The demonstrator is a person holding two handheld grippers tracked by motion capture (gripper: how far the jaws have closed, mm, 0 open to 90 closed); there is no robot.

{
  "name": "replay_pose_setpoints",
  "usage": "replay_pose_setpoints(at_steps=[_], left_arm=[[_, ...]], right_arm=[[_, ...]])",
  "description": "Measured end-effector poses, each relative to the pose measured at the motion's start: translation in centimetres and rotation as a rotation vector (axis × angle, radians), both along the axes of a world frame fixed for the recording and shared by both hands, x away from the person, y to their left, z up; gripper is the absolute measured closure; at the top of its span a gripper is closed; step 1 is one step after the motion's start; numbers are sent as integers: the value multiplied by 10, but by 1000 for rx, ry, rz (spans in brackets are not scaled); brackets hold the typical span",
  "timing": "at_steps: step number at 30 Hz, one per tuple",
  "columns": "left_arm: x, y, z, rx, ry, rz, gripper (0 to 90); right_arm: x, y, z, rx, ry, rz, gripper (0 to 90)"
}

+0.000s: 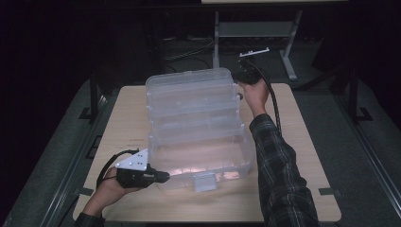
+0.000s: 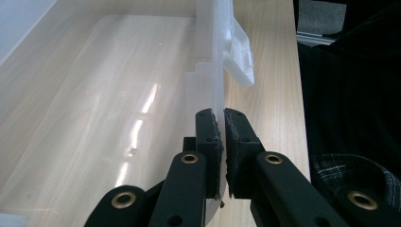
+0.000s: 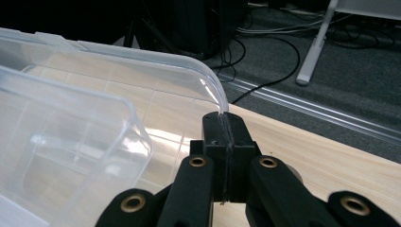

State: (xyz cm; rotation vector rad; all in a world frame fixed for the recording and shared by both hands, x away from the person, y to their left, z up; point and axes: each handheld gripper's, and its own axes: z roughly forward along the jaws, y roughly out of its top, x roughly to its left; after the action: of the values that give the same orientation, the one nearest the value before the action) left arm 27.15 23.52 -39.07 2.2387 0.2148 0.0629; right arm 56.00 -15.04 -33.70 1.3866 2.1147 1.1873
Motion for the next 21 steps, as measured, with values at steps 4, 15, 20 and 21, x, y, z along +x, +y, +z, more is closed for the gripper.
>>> replay_pose_setpoints(at_steps=[4,15,20,21], left_arm=[[0,0,0,-1,2,-1,853],[0,2,0,0,0,-1,851],[-2,2,1,9,-4,0,852],[-2,3,1,10,-4,0,852]], right_arm=[[3,1,-5,-2,14,-4,900],[8,0,-16,-15,43,-7,899],[7,0,-16,-18,49,-7,899],[7,-1,-16,-20,50,-7,899]])
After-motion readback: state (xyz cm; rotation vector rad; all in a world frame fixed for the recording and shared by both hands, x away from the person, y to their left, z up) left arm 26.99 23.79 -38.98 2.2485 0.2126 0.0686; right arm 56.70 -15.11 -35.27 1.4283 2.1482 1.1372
